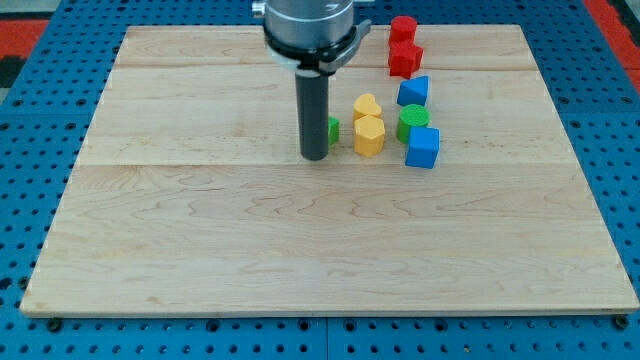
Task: Slide the red star towards the yellow heart
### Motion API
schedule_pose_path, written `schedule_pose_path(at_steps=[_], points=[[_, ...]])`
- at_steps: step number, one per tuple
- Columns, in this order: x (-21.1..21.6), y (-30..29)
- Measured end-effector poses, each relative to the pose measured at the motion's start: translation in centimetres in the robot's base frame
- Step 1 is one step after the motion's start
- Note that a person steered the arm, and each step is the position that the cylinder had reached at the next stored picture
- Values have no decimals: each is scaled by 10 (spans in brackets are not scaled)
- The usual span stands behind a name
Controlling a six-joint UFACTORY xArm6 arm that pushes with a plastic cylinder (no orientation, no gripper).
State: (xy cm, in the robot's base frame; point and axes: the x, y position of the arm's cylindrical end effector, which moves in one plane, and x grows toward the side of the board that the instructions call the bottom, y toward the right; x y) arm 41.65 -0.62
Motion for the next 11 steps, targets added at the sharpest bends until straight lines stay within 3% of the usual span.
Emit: schedule_pose_path(at_steps=[1, 2, 3, 4, 5, 6, 7, 8, 10, 11], points=[[26, -17], [98, 78], [84, 159], [41, 150], [21, 90], [31, 151], [-36, 230], [-102, 188], [-96, 136], [-108, 157]])
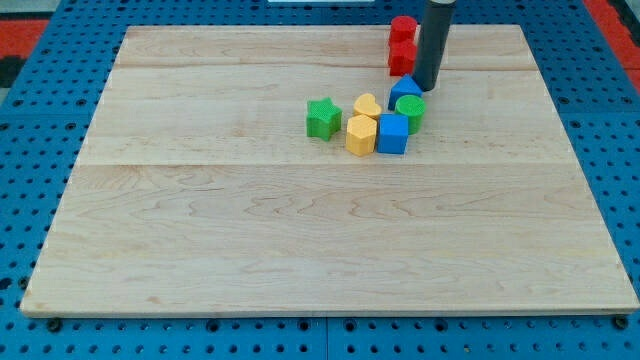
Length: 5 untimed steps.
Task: Slide the red star towards the yellow heart
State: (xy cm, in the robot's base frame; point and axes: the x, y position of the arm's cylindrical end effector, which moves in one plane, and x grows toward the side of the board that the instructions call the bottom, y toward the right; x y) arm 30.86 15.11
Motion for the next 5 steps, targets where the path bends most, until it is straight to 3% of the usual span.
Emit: schedule_pose_path(at_steps=[1, 3, 5], points=[[-58, 67], [-55, -70], [-46, -127]])
